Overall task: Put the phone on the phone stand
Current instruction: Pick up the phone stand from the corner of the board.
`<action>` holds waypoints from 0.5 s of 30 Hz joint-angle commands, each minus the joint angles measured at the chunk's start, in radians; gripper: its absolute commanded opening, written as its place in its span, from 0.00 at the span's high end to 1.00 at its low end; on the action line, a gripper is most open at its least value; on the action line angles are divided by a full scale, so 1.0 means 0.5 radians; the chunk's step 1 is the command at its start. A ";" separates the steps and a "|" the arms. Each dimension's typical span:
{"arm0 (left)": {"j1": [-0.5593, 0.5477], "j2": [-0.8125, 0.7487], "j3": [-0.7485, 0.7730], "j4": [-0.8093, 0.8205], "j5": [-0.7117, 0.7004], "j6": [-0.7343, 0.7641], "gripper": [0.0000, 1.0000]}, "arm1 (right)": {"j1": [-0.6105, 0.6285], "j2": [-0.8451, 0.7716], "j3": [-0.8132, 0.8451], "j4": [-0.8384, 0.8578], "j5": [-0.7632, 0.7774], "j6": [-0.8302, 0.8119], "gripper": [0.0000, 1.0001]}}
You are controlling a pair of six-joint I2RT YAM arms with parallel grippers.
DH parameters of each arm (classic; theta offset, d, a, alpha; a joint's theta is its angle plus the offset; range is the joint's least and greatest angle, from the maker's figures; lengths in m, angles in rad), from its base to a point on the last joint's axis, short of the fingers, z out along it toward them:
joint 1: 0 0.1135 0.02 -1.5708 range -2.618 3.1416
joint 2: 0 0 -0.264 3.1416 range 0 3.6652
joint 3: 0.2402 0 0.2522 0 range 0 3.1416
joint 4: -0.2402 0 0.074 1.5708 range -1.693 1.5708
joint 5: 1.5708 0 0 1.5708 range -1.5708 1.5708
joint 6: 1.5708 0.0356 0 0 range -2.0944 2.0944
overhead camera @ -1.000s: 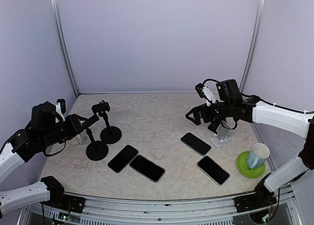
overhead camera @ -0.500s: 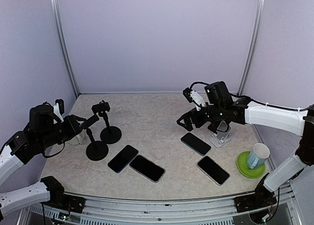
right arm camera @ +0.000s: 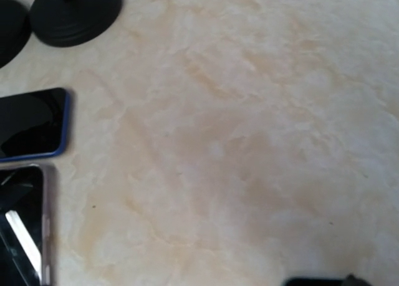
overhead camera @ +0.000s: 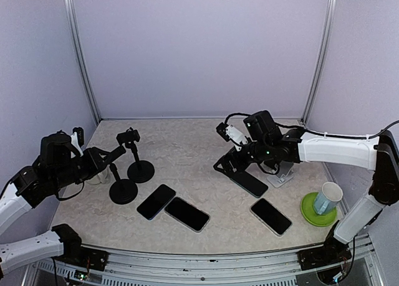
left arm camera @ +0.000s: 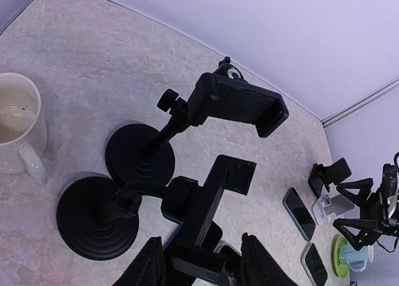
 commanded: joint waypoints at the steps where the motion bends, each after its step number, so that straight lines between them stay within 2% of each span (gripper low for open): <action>1: -0.011 0.006 -0.019 0.055 0.021 0.024 0.59 | 0.089 0.057 0.096 -0.034 0.064 -0.070 0.00; 15: -0.008 -0.023 -0.040 0.085 0.038 0.043 0.56 | 0.273 0.237 0.213 -0.088 0.109 -0.163 0.00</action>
